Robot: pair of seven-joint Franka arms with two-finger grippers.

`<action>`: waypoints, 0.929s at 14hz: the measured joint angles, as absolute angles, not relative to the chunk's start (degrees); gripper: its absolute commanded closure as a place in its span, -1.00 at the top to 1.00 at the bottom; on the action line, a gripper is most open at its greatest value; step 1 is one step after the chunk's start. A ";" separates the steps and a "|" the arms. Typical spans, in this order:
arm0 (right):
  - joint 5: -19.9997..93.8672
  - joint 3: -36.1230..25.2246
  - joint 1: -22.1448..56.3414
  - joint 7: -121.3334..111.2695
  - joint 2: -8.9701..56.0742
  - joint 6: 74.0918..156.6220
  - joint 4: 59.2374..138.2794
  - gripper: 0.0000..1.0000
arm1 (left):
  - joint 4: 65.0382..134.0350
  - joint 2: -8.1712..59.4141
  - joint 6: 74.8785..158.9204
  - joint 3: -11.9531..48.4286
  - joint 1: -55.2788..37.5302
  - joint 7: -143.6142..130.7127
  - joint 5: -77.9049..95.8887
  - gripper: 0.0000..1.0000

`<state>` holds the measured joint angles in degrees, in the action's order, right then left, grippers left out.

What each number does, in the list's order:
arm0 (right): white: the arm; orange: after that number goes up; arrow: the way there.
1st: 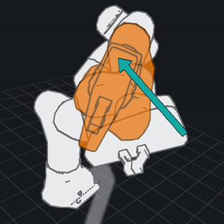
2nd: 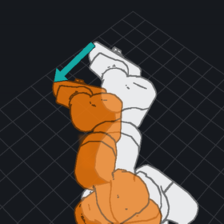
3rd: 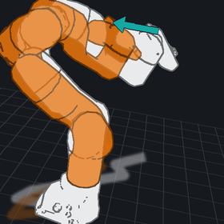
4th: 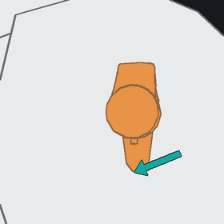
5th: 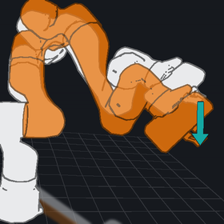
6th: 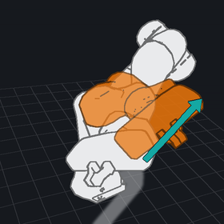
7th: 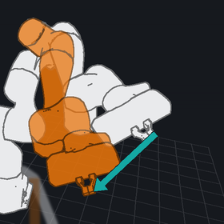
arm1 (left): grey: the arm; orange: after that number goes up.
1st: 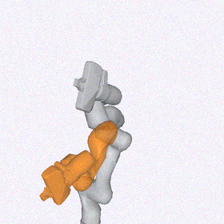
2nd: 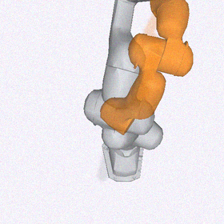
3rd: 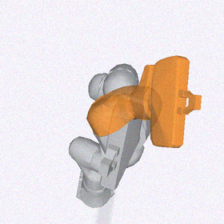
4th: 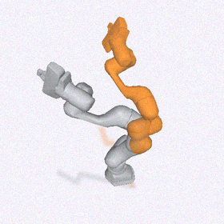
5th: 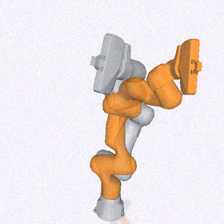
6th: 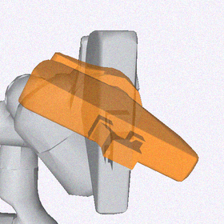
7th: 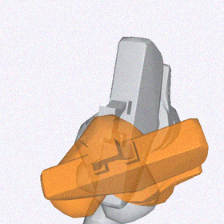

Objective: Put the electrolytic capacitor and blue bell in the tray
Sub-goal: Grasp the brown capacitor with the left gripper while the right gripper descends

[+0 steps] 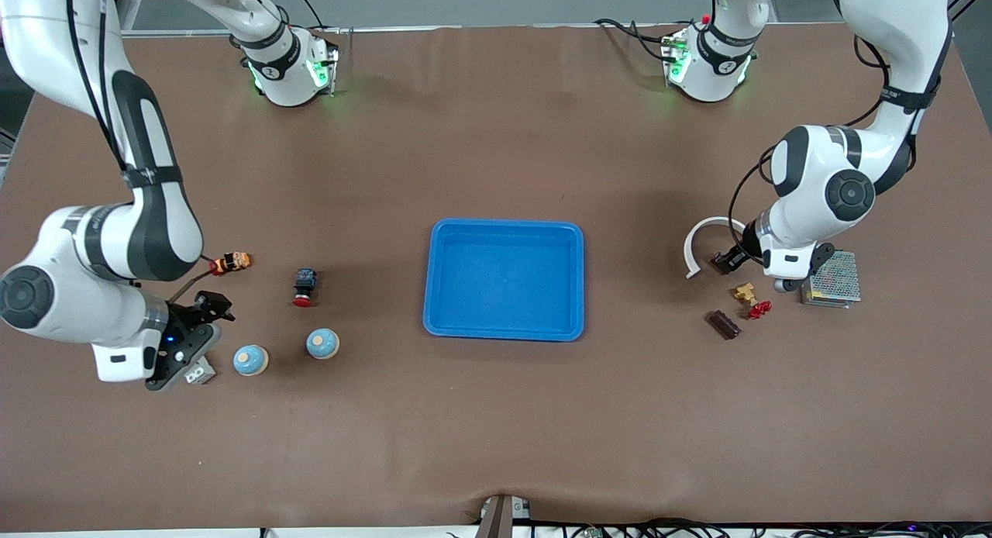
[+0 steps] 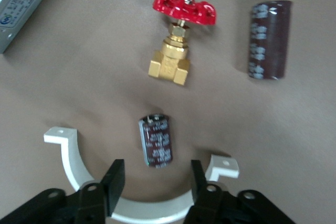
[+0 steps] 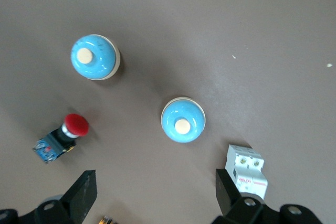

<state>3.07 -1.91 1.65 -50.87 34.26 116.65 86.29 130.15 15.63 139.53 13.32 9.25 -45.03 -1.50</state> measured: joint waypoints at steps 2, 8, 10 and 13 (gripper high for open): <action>3.07 -1.91 1.65 -51.32 36.27 117.64 86.28 1.00 | 130.16 17.43 141.12 13.30 9.67 -45.03 -1.50 0.14; 3.07 -1.92 1.41 -54.91 37.89 121.42 87.18 1.00 | 130.15 20.12 143.30 13.30 9.82 -46.01 -1.50 0.01; 3.07 -1.92 1.25 -57.38 38.23 123.37 87.98 1.00 | 130.15 20.84 143.94 13.30 9.82 -46.06 -1.50 -0.16; 3.07 -1.89 1.25 -59.16 38.70 124.43 88.29 1.00 | 130.15 21.42 144.17 13.30 9.82 -46.09 -1.50 -0.61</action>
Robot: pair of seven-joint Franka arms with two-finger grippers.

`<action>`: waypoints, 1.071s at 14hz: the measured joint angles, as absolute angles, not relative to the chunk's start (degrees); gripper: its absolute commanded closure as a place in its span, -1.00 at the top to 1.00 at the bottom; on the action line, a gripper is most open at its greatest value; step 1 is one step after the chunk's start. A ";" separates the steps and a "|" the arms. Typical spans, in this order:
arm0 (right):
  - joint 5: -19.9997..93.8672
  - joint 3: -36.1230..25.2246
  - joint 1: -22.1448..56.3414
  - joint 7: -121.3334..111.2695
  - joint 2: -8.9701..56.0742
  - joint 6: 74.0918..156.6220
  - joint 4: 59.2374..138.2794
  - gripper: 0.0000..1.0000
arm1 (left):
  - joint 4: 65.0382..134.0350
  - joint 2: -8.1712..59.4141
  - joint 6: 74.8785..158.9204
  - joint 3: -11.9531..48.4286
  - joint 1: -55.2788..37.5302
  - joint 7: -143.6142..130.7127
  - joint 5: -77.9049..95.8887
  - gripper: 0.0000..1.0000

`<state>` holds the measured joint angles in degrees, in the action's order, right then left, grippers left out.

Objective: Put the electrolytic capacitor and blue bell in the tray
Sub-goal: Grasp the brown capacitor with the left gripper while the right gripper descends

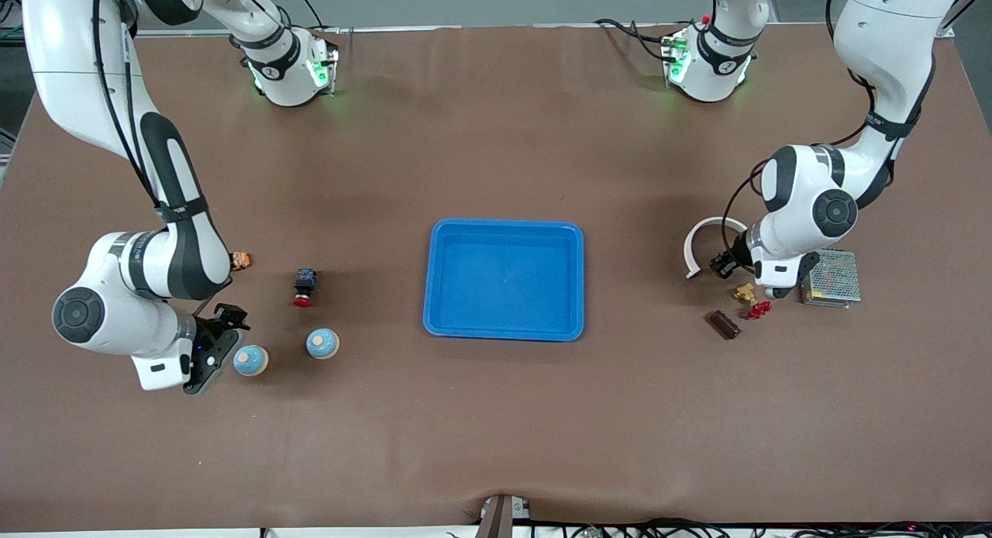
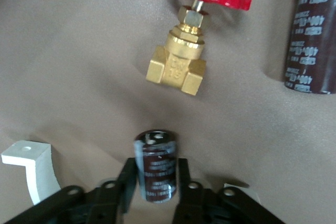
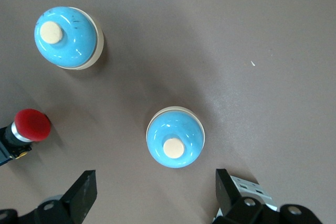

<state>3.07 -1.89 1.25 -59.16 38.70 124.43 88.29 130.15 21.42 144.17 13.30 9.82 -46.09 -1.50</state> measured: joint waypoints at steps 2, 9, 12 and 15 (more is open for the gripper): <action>3.07 -1.82 1.29 -59.38 38.92 126.40 89.12 1.00 | 130.11 21.42 144.17 13.30 9.82 -46.09 -1.50 -1.00; 3.07 -1.77 1.25 -62.45 40.05 131.89 92.20 1.00 | 125.34 19.12 138.19 14.87 9.70 -46.33 -1.50 -1.00; 3.12 -1.75 1.25 -63.17 40.40 131.95 92.19 1.00 | 119.09 17.41 130.32 20.63 9.37 -52.65 -1.51 -1.00; 3.14 -1.67 1.28 -64.26 41.01 132.39 92.14 1.00 | 114.55 17.25 126.48 24.75 6.89 -57.98 -1.54 -1.00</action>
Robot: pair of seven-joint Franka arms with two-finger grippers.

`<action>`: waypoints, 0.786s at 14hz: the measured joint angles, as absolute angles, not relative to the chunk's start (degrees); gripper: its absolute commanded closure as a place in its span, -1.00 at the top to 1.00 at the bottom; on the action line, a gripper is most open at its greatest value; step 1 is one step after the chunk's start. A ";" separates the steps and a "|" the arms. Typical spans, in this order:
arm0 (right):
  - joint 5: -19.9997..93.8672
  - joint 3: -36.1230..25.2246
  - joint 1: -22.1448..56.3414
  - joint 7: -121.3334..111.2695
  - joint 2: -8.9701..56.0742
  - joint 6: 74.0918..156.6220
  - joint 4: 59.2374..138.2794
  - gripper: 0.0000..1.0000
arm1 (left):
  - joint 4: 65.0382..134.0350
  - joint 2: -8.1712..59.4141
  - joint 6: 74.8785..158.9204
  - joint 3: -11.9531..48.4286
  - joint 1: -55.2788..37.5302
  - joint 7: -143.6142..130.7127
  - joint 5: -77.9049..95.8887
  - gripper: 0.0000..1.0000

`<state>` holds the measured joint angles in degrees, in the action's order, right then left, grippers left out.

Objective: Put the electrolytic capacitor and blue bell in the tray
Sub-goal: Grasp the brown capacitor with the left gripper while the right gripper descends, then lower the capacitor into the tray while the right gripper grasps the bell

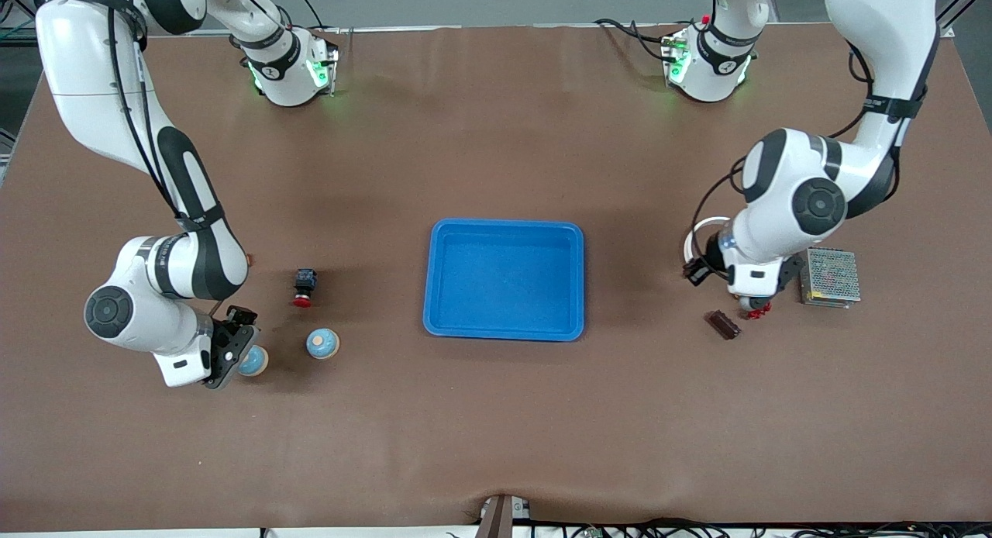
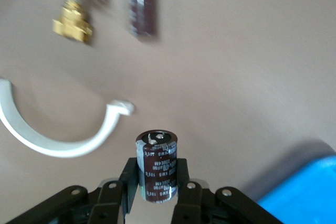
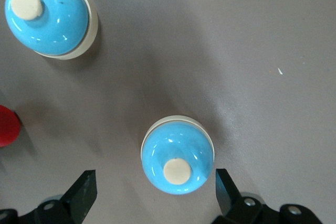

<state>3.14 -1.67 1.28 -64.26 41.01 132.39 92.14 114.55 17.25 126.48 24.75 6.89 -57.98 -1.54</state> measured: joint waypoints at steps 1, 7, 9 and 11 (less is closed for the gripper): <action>3.14 -1.63 1.29 -64.41 41.15 132.80 92.14 1.00 | 114.13 17.30 126.12 24.99 5.30 -58.88 -1.54 -1.00; 3.14 -1.57 1.29 -65.12 41.98 134.64 92.12 1.00 | 110.29 21.41 126.16 25.05 -3.94 -67.27 -1.55 -1.00; 3.15 -1.57 1.28 -65.68 42.64 135.61 92.10 1.00 | 108.49 23.59 126.16 24.99 -6.01 -68.52 -2.30 -1.00; 3.15 -1.57 1.26 -65.81 43.19 136.15 91.92 1.00 | 106.33 26.39 126.19 24.98 -8.22 -72.90 -6.08 -1.00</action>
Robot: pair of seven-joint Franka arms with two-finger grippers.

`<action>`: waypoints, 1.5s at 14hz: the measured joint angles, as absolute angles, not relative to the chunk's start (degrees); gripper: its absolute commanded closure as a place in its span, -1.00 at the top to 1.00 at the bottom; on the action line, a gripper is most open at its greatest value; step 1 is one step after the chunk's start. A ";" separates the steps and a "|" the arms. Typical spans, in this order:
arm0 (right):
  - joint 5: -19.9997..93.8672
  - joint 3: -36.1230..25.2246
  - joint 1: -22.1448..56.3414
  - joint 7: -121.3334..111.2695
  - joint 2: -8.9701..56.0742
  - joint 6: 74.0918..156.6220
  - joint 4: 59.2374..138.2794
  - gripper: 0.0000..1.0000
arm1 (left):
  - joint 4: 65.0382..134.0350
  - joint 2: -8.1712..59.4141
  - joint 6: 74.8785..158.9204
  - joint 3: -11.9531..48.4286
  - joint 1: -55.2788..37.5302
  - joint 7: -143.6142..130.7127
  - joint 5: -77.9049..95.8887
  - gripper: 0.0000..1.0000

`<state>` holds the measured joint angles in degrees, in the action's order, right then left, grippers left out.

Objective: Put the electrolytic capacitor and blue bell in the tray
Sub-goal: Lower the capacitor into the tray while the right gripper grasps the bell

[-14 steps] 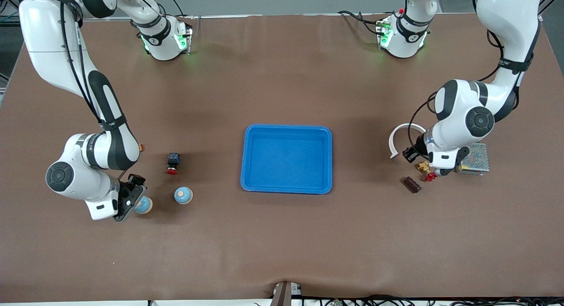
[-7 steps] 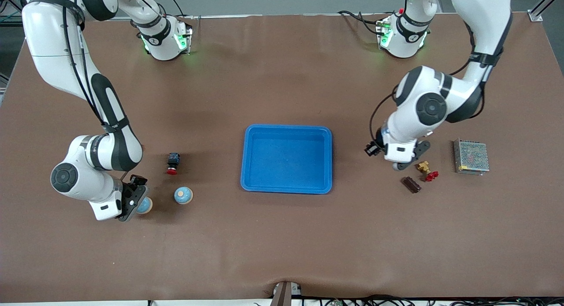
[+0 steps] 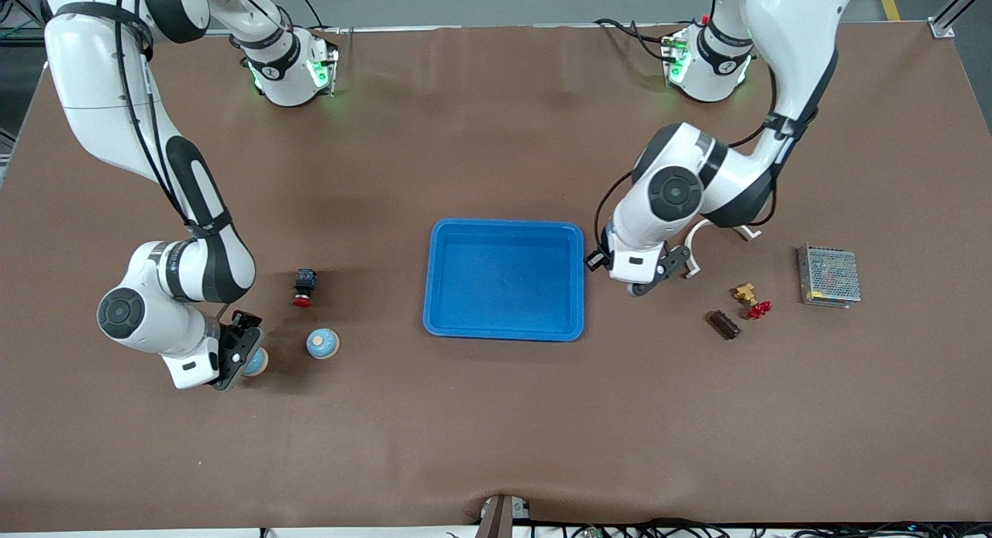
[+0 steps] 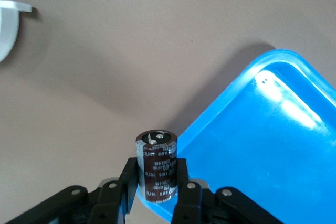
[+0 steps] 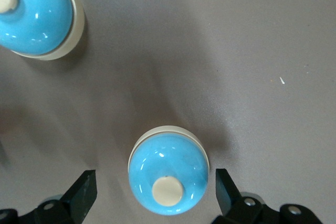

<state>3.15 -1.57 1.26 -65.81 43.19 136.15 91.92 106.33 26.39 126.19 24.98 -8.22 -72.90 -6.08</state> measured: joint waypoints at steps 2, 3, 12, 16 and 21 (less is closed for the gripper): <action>3.16 -1.57 1.25 -65.85 43.83 136.67 91.65 1.00 | 103.28 30.15 126.25 24.98 -11.53 -79.98 -10.70 -1.00; 3.17 -1.57 1.25 -65.86 44.14 137.04 91.56 1.00 | 101.42 32.26 126.31 24.97 -13.17 -83.25 -12.23 -1.00; 3.85 -1.56 1.25 -65.86 44.96 137.54 90.70 0.25 | 95.74 41.08 126.91 24.85 -17.90 -87.30 -13.23 -1.00; 4.10 -1.56 1.25 -65.86 45.02 137.54 90.46 0.00 | 95.53 42.08 127.03 24.57 -18.05 -87.31 -13.23 -0.02; 6.86 -1.46 1.33 -65.67 45.02 136.81 90.20 0.01 | 95.02 42.20 127.03 24.32 -17.80 -87.31 -13.23 1.00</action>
<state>6.86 -1.46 1.33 -65.67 45.02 136.81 90.20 95.02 42.20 127.03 24.32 -17.80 -87.31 -13.23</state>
